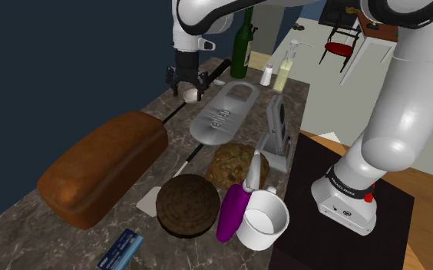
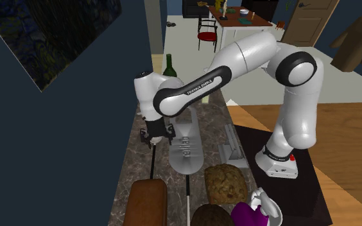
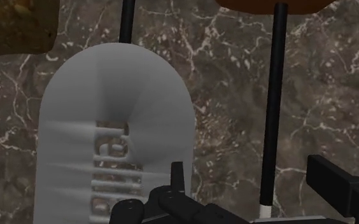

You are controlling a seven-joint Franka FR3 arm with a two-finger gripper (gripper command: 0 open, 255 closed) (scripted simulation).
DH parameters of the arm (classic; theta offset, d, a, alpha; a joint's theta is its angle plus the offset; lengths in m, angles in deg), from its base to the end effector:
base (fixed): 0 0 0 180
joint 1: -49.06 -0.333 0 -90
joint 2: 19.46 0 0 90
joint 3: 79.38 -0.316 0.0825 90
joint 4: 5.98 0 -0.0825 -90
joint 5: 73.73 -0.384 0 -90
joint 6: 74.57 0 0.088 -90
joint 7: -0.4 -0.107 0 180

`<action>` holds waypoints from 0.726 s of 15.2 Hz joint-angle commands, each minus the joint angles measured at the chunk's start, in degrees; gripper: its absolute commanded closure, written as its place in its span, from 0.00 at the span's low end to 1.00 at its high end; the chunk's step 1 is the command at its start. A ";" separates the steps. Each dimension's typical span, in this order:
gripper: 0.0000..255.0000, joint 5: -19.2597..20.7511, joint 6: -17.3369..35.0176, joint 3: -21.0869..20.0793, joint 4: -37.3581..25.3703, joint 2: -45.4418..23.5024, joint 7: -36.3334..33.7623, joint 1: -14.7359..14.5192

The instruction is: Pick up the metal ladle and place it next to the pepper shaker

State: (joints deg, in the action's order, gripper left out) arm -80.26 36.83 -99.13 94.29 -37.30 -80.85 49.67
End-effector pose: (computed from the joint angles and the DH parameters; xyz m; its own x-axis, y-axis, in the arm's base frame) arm 0.5951 0.1976 0.3955 0.3992 -0.8908 -0.2172 -0.9033 -0.4227 0.0734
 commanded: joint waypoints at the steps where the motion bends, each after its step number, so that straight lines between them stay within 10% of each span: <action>1: 0.00 1.01 -0.05 0.74 -4.91 -4.91 -4.17 -1.05; 11: 0.00 1.75 4.88 1.60 -5.18 -10.12 -6.95 -2.45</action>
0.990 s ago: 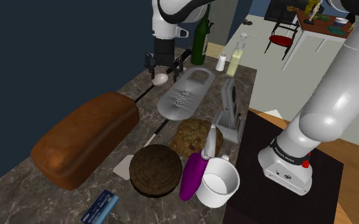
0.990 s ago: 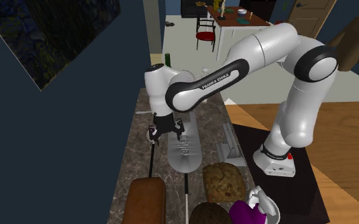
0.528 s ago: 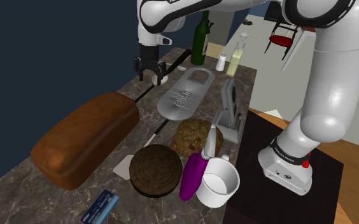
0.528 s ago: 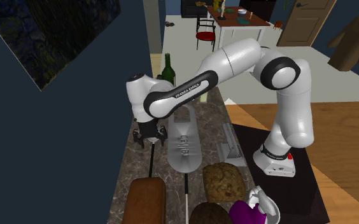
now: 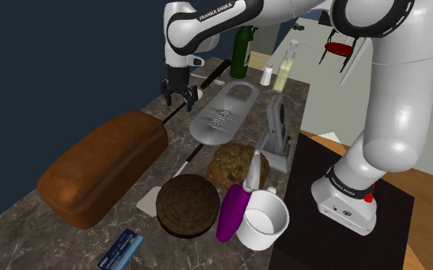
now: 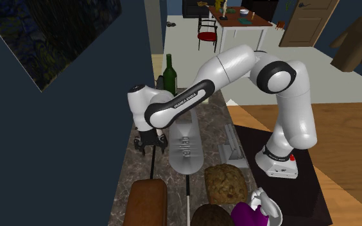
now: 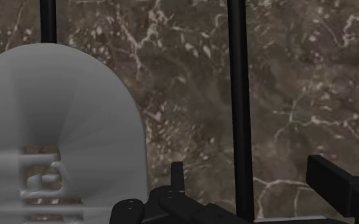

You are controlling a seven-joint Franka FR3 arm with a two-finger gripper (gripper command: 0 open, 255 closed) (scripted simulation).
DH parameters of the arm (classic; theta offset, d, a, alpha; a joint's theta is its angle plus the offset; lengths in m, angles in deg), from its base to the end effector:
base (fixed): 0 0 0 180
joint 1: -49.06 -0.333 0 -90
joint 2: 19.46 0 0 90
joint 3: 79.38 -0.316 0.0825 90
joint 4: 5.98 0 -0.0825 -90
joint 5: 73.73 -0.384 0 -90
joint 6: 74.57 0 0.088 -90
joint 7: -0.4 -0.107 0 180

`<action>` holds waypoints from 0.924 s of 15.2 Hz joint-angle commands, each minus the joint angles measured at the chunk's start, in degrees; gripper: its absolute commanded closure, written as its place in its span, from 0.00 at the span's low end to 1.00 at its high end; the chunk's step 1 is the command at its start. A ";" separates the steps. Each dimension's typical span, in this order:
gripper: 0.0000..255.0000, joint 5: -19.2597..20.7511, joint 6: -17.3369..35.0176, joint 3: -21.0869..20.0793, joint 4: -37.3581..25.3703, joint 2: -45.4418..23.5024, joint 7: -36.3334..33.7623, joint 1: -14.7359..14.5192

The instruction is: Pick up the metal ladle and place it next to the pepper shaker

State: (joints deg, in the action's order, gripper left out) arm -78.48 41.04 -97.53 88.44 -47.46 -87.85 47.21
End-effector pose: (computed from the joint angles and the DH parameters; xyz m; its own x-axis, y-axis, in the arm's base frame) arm 0.6306 0.2096 0.3351 0.2895 -0.9318 -0.2188 -0.9439 -0.3159 0.0966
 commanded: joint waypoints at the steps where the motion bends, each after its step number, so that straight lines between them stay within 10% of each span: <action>1: 0.00 -0.03 0.67 -0.01 0.66 0.02 0.05 0.01; 7: 0.00 -0.03 0.66 0.00 0.65 0.02 0.05 0.01; 8: 1.00 -0.03 0.66 0.00 0.65 0.02 0.05 0.01; 14: 1.00 -0.03 0.66 0.00 0.65 0.02 0.05 0.01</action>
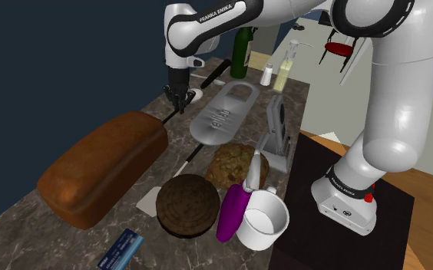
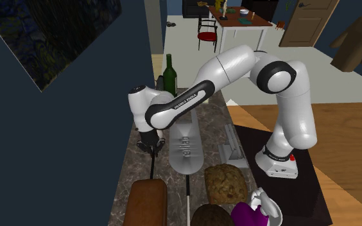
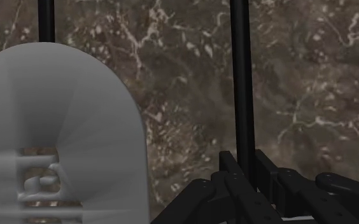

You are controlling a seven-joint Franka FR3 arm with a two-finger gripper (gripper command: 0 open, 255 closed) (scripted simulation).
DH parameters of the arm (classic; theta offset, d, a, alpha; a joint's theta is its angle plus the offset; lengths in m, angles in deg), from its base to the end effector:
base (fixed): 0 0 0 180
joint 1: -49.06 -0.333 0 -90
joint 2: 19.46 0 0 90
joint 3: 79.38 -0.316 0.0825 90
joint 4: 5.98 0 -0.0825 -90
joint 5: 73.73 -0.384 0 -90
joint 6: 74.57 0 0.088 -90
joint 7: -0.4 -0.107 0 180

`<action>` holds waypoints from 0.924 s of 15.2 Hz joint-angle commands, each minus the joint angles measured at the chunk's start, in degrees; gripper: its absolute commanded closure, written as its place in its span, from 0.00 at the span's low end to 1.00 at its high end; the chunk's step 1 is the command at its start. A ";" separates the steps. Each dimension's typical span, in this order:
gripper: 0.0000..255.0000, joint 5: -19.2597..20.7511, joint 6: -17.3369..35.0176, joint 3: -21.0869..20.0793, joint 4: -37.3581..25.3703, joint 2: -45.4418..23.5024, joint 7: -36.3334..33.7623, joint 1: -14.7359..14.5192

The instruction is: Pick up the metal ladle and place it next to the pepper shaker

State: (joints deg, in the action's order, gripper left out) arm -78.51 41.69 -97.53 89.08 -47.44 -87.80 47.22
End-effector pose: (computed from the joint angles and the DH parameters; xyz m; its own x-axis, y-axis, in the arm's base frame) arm 0.6291 0.2096 0.3312 0.2892 -0.9319 -0.2188 -0.9440 -0.3155 0.0962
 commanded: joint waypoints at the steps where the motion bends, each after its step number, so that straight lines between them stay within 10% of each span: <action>1: 1.00 0.00 0.00 0.00 0.00 0.00 0.00 0.00; 14: 1.00 -0.58 -6.97 -0.43 -3.94 3.19 -0.78 0.32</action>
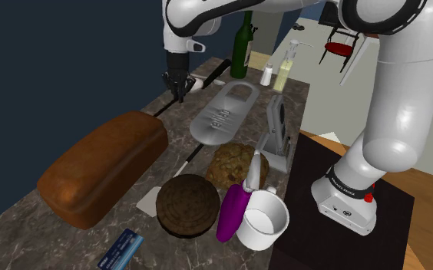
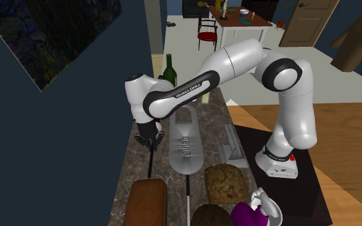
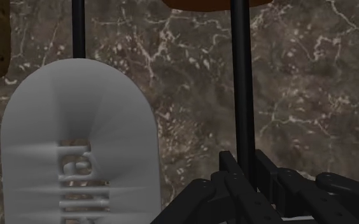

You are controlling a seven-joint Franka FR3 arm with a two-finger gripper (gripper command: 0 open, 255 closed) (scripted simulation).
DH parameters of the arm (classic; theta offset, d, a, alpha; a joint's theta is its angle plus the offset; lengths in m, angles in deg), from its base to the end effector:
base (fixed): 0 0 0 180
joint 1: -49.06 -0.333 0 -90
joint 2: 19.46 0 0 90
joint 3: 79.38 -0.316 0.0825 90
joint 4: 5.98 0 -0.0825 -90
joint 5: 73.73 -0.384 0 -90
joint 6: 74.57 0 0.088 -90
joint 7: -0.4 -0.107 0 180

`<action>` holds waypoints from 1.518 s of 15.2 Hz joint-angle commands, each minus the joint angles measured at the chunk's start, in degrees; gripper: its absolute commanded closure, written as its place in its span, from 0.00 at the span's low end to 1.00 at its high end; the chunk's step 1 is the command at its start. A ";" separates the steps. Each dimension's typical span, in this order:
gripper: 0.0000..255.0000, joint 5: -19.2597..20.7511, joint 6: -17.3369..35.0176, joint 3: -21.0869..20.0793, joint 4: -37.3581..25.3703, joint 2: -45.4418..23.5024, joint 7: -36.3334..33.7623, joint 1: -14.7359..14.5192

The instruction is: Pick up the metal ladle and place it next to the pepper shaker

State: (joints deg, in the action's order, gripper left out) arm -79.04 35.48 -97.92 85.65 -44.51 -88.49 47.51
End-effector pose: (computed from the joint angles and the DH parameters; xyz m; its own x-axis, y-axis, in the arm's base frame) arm 0.6290 0.2096 0.3832 0.2892 -0.9320 -0.2187 -0.9441 -0.3155 0.0960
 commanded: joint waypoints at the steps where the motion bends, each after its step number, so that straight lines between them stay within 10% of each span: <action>1: 1.00 -0.09 -1.42 -0.07 -0.95 0.49 -0.17 0.04; 23: 1.00 -0.25 -17.28 -0.56 -15.29 2.29 -2.57 -0.26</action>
State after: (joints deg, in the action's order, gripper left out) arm -79.29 19.11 -98.46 71.25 -42.23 -90.90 47.29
